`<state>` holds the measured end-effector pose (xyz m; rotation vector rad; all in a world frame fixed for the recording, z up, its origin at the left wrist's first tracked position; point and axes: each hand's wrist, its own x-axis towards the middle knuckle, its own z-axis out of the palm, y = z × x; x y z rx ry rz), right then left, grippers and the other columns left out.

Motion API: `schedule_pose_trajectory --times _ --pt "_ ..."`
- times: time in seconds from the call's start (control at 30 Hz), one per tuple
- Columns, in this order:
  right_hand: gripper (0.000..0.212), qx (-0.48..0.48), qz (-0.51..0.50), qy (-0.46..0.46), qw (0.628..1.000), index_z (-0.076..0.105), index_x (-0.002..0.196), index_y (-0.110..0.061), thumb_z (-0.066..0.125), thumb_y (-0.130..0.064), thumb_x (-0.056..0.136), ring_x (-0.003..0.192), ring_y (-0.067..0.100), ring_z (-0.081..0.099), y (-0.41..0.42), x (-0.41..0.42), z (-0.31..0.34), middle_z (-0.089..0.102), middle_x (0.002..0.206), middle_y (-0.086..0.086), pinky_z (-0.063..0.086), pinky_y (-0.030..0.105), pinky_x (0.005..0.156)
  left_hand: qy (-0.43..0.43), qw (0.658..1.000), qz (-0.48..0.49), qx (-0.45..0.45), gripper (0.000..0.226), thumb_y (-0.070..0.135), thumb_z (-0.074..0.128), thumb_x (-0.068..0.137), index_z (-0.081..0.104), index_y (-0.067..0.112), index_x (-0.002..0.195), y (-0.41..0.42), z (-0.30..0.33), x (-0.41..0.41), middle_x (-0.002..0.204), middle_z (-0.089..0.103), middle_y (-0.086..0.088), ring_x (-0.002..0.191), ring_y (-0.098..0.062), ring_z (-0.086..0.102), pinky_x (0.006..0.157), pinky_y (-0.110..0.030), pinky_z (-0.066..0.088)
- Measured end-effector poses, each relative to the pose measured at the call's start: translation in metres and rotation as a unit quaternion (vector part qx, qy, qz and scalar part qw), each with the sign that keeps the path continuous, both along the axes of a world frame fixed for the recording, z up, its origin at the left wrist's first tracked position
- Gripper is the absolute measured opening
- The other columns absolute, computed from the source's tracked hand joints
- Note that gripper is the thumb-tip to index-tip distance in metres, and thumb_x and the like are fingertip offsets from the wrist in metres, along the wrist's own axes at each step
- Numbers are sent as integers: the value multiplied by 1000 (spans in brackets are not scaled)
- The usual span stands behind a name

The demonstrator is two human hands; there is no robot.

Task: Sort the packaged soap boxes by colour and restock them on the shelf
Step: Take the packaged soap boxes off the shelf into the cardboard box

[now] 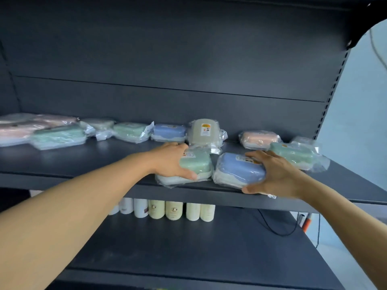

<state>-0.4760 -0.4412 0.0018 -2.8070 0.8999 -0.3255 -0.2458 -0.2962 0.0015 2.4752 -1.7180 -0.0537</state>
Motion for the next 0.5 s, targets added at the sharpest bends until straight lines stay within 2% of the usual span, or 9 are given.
schedule_pose_trajectory --times 0.07,0.17,0.23,0.4,0.5 --pt "96 2 7 -11 1000 31 142 -31 76 -56 60 122 16 40 27 14 -1 40 136 -3 38 30 99 3 1000 16 -23 102 68 66 70 24 17 147 32 -2 12 150 33 -1 136 -20 32 109 -34 32" --pt "93 7 16 -28 999 34 139 -32 77 -54 60 106 12 40 76 36 -3 41 122 -4 40 30 96 2 997 41 -58 100 72 68 63 31 24 142 85 -8 31 141 40 2 129 -18 39 104 -40 37" --pt "92 8 22 -42 999 36 138 -32 77 -54 59 104 11 39 111 50 -7 39 115 -7 40 30 95 -5 995 57 -78 98 73 69 61 33 26 140 124 -12 43 137 42 3 127 -18 40 102 -41 39" --pt "95 30 15 -52 998 34 138 -34 78 -55 58 103 13 43 197 80 -29 40 113 -6 41 29 90 19 992 58 -107 91 72 68 59 37 29 133 216 -30 74 126 46 7 116 -17 45 96 -42 43" --pt "94 46 17 -40 998 34 138 -35 78 -55 58 105 14 44 240 96 -51 41 118 -5 41 28 92 49 994 52 -81 95 73 69 59 37 27 135 259 -58 93 132 45 7 118 -16 44 98 -40 42"
